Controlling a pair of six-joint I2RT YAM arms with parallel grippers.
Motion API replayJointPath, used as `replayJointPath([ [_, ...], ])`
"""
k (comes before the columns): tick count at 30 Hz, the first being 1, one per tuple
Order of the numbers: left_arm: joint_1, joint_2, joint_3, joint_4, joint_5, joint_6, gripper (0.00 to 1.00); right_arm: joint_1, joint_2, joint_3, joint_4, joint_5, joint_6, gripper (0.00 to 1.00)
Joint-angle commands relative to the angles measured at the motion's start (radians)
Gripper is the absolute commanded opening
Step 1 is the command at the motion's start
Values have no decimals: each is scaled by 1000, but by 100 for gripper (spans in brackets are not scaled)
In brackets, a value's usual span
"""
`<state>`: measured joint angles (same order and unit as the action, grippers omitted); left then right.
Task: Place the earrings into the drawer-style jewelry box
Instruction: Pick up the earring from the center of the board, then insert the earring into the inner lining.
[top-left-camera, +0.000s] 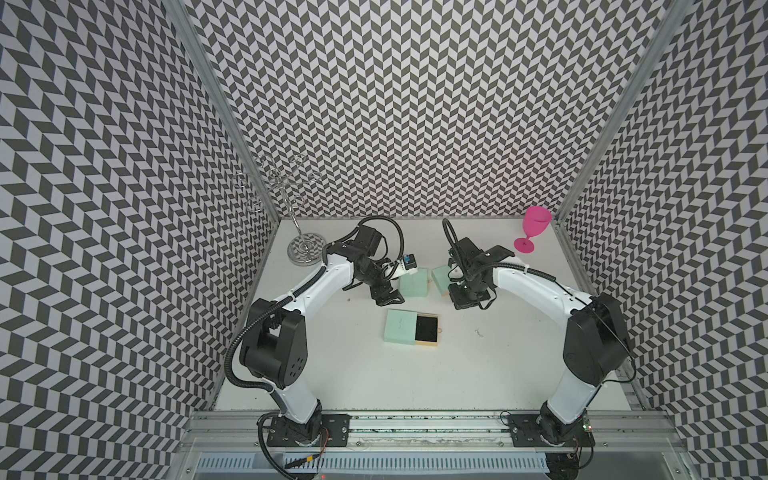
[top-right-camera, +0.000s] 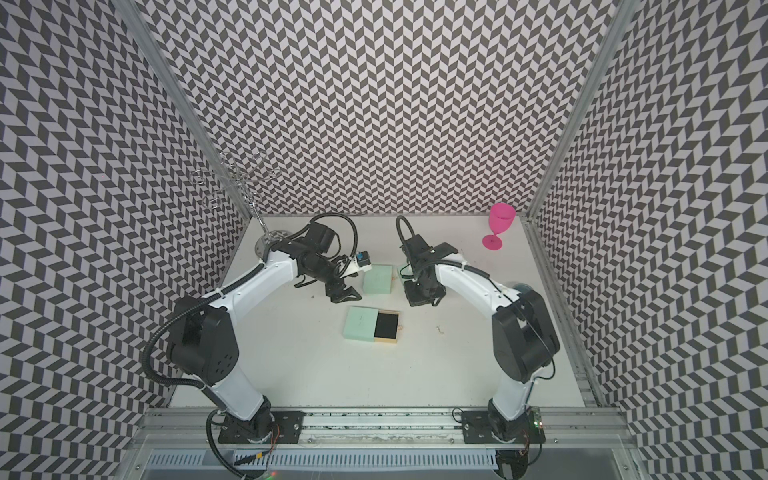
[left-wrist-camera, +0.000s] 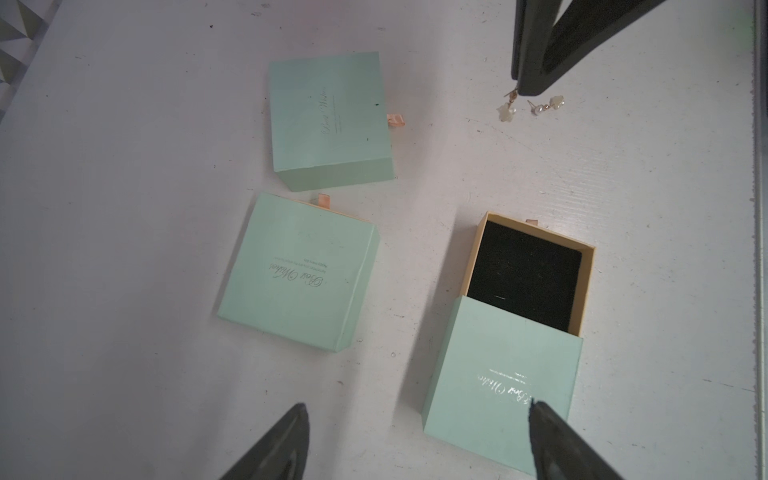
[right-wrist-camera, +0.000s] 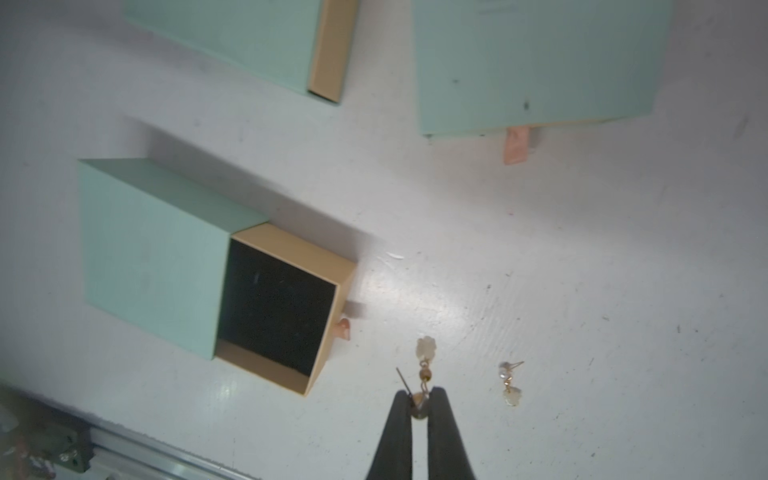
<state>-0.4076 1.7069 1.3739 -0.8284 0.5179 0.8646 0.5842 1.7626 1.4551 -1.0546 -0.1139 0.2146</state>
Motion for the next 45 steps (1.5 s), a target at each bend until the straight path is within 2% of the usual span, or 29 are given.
replayJointPath([
  [1, -6, -34, -26, 30, 34, -9, 84, 53, 40, 64, -27, -40, -1, 8],
  [8, 34, -61, -51, 72, 69, -55, 83, 129, 121, 131, -10, -74, 15, 8],
  [14, 68, -88, -96, 98, 82, -83, 83, 153, 165, 152, 8, -102, 15, 8],
  [24, 90, -116, -149, 110, 95, -108, 83, 167, 199, 117, 27, -128, 0, 8],
  [45, 96, -109, -159, 105, 90, -99, 83, 178, 270, 110, 62, -113, -28, 8],
])
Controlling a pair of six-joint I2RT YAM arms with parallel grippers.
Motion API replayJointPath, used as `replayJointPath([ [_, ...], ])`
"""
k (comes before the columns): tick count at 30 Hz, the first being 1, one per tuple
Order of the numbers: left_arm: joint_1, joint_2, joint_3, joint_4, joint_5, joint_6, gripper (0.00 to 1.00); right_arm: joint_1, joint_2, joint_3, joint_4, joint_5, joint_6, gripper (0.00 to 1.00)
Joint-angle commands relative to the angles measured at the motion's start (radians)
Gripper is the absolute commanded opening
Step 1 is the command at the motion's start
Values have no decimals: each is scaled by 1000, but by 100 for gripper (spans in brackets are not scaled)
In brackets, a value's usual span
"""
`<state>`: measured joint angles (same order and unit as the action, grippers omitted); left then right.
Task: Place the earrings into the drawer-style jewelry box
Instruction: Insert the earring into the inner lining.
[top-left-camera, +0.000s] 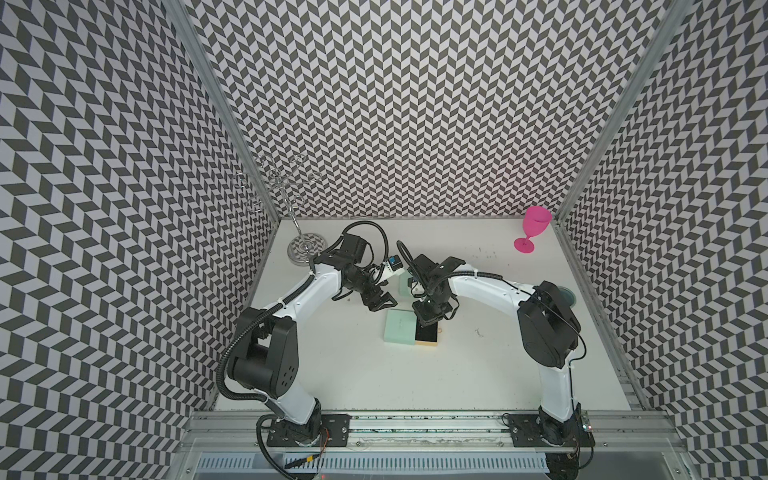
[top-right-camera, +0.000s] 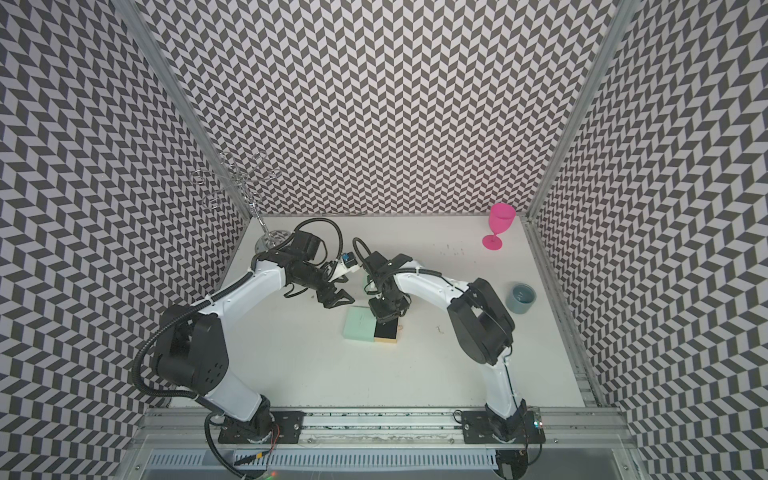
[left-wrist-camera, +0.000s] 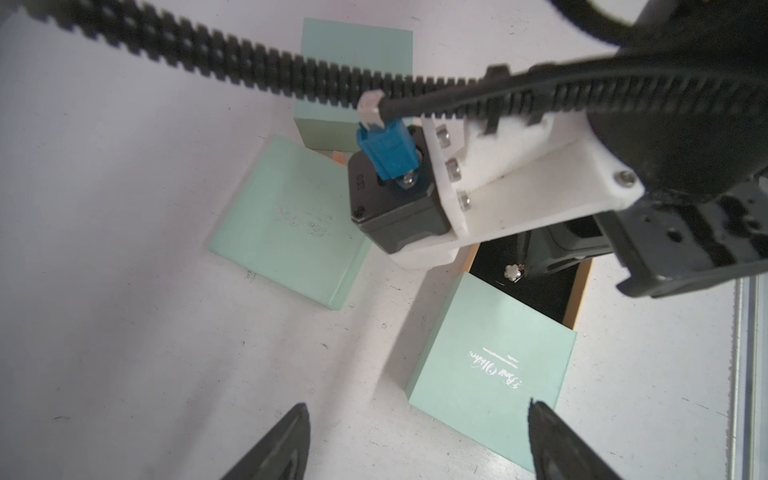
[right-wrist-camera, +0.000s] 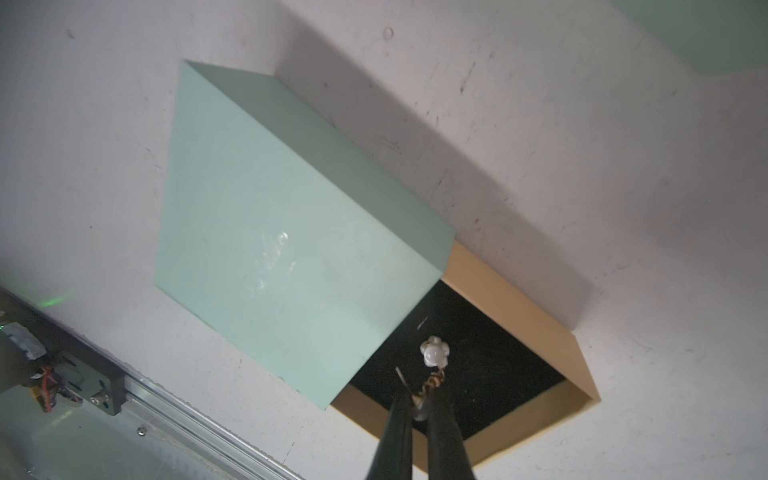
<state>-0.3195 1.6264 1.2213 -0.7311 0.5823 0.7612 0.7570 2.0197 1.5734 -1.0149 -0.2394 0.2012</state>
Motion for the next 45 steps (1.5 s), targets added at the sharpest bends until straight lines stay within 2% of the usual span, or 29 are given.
replayJointPath([
  [1, 8, -27, -7, 7, 25, 4, 83, 5, 12, -10, 25, 14, -14, 8],
  [17, 13, -24, -5, 6, 36, 7, 83, 5, -4, 7, 13, 55, -13, 18],
  [23, 10, -24, -8, -5, 34, 22, 83, 5, -19, -11, 22, 49, -9, 7],
  [27, 5, -27, -12, -8, 28, 29, 83, 5, -11, -19, 31, 42, -3, 4],
  [45, 0, -26, -9, -12, 27, 29, 83, 5, 32, -35, 61, 10, -10, 3],
])
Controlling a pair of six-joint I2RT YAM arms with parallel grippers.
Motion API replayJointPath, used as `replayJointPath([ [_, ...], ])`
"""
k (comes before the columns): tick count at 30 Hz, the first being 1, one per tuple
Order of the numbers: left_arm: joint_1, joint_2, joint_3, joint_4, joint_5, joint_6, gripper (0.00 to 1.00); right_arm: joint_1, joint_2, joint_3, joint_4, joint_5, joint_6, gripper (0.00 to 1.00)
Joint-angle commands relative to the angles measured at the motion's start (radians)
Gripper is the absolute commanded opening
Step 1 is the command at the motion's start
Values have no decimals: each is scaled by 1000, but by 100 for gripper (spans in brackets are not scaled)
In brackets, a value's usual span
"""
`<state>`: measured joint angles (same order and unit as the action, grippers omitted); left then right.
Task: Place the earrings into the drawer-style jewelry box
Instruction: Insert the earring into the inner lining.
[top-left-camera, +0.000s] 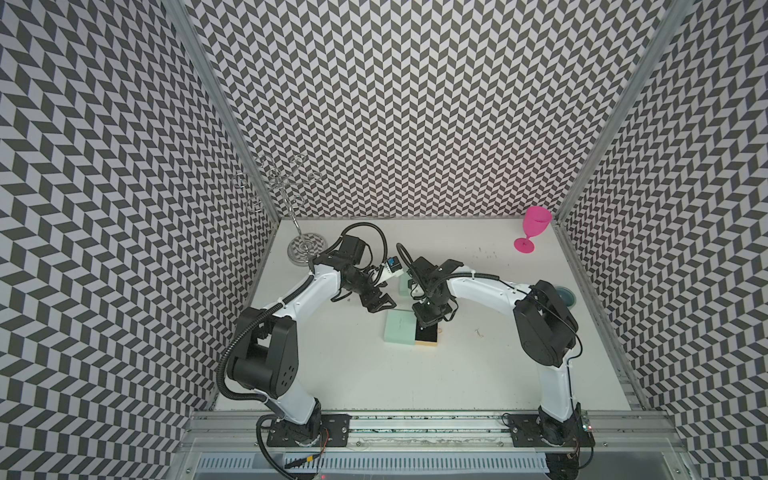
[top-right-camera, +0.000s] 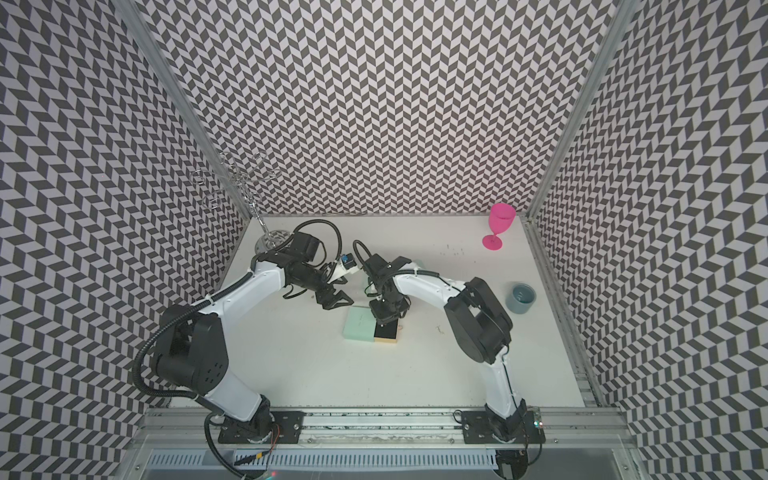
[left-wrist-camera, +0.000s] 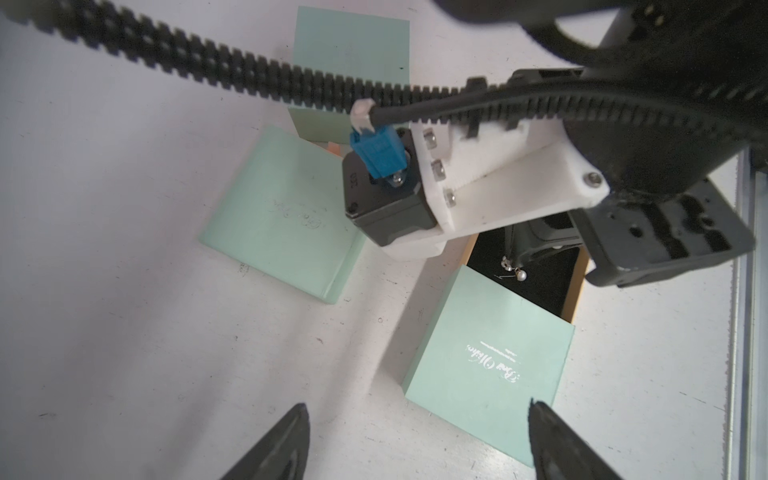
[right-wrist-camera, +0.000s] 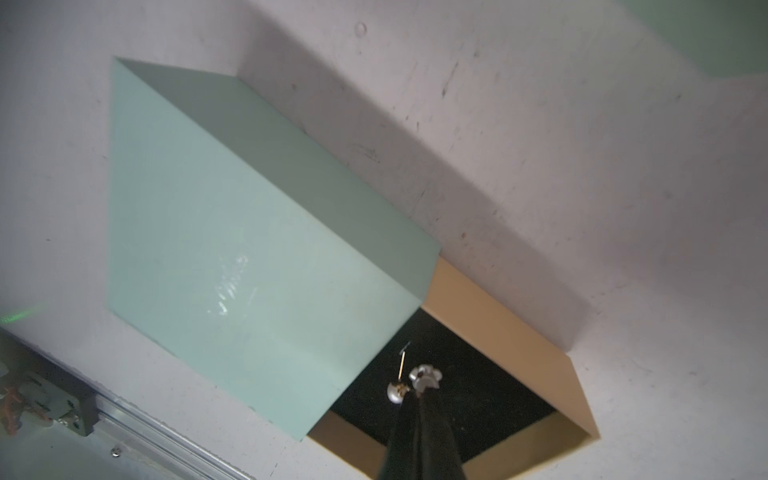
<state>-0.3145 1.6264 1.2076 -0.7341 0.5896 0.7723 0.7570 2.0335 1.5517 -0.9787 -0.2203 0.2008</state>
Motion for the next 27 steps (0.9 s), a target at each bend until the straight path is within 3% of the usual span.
replayJointPath([
  [1, -6, -27, 4, -10, 21, 18, 83, 5, 21, -15, 24, -7, -10, 3],
  [27, -8, -18, -20, -19, 19, 33, 83, -2, 95, -19, 70, 0, -19, 4],
])
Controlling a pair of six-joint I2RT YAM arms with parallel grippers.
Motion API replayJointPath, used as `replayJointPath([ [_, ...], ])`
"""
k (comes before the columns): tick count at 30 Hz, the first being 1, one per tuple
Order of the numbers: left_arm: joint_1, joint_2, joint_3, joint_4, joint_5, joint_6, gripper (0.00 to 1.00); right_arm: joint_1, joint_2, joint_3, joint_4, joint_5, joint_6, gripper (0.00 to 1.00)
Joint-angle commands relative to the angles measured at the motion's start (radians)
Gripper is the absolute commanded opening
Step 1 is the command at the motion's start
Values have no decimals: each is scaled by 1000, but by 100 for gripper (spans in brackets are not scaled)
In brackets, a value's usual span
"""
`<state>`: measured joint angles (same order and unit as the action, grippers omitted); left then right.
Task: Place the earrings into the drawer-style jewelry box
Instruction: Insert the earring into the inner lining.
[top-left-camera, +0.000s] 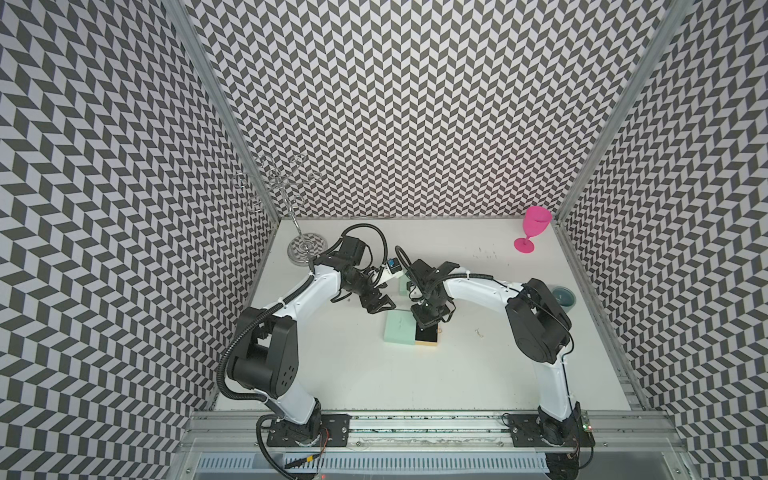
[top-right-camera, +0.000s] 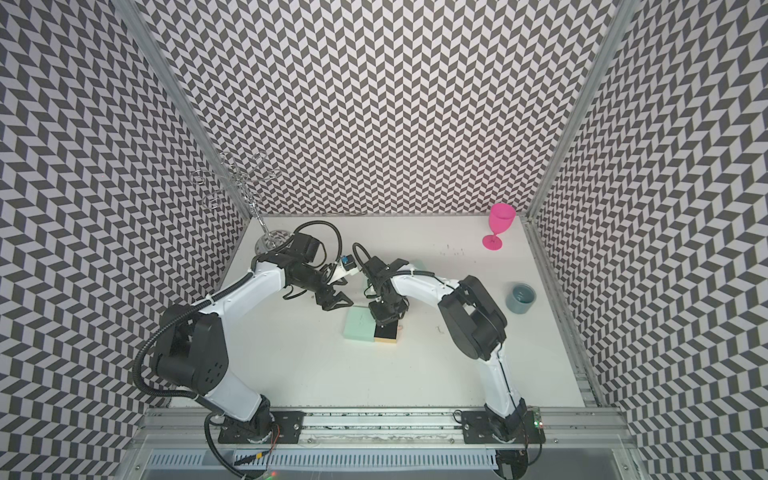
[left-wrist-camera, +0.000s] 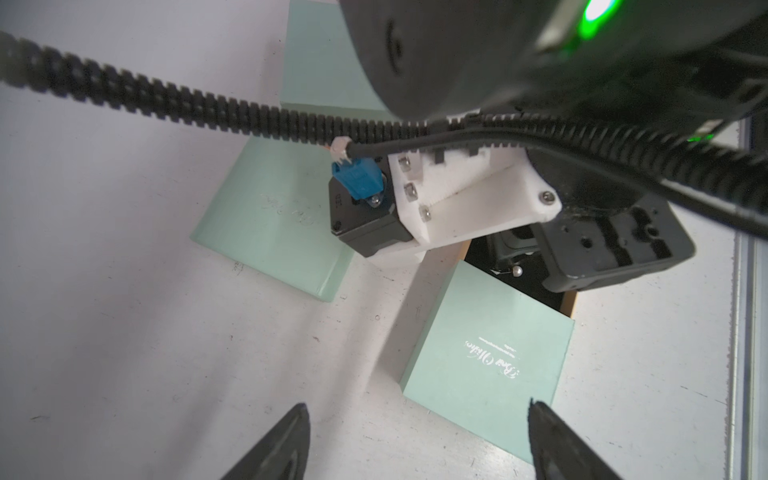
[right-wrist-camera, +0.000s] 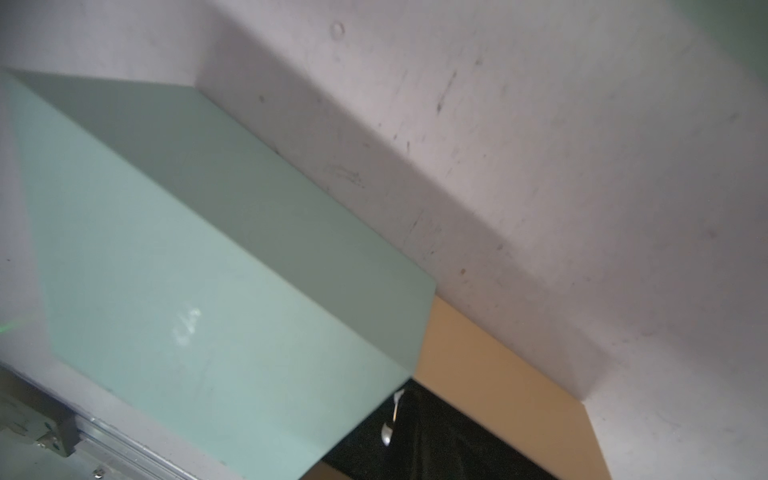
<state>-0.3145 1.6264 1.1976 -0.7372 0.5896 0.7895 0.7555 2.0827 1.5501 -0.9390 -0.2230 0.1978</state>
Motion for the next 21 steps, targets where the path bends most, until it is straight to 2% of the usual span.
replayJointPath([
  [1, -8, -18, -10, -16, 18, 16, 83, -1, 47, -20, 35, 2, -17, 3],
  [7, -6, -17, -10, -16, 17, 19, 83, -1, 46, -22, 33, 22, -21, 7],
  [21, -6, -12, -7, -28, 17, 34, 83, -5, -96, 97, -75, 115, -9, 14],
])
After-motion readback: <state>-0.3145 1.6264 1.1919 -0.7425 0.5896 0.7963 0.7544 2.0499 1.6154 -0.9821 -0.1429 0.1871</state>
